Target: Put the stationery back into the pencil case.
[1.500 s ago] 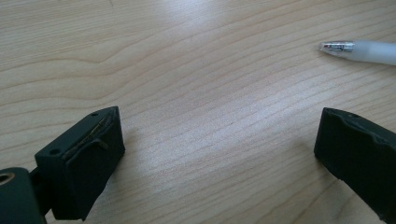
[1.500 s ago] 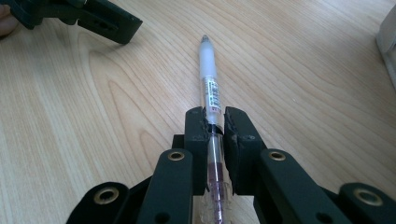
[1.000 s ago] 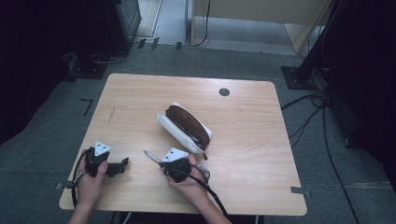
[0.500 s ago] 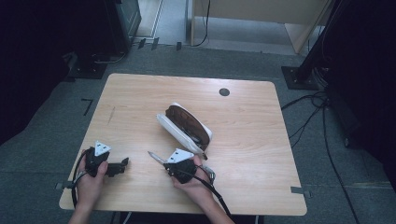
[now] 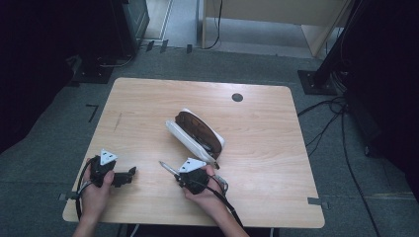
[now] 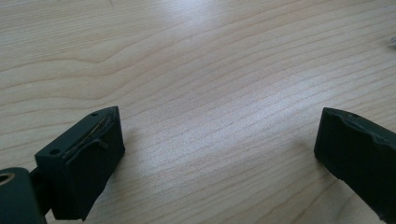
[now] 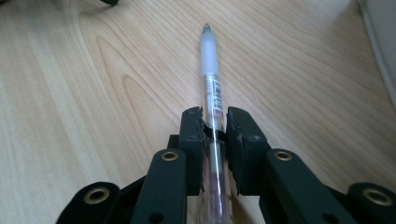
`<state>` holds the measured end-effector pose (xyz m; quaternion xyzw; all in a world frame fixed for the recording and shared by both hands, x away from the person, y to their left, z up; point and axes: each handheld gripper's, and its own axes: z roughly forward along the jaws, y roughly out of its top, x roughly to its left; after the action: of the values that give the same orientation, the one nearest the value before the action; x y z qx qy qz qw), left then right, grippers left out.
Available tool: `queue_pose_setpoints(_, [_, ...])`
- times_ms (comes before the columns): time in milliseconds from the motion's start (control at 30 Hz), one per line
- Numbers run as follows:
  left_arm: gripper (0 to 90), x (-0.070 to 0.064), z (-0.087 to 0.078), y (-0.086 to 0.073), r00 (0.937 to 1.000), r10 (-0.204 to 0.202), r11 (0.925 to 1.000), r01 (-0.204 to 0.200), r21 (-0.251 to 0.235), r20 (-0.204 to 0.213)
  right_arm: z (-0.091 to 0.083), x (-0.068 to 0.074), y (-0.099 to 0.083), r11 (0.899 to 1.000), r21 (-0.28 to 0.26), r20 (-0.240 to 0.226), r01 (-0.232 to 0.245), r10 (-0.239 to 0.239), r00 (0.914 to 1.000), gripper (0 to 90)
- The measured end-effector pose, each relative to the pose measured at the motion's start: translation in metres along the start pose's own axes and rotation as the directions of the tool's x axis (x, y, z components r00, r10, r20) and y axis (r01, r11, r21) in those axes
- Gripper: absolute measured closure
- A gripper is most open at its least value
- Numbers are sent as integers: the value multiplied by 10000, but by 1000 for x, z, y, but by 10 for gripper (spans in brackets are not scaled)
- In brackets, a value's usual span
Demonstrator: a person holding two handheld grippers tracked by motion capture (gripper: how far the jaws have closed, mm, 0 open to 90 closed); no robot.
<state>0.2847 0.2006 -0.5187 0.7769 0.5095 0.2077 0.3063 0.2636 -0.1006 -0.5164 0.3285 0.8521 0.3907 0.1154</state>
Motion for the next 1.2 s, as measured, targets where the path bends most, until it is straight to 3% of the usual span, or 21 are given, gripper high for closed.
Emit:
queue_pose_setpoints(333, [16,0,0,0,10000,4,10000,-4,11,37,16,9,12,9995,-64,433,297,-294,9986,786])
queue_pose_setpoints(700, [16,0,0,0,10000,33,10000,-33,5,47,11,10,9,9985,-303,457,446,-432,9980,808])
queue_pose_setpoints(1200, [15,0,0,0,10000,54,10000,-54,12,63,-33,-2,30,9913,-1292,480,236,-175,9987,808])
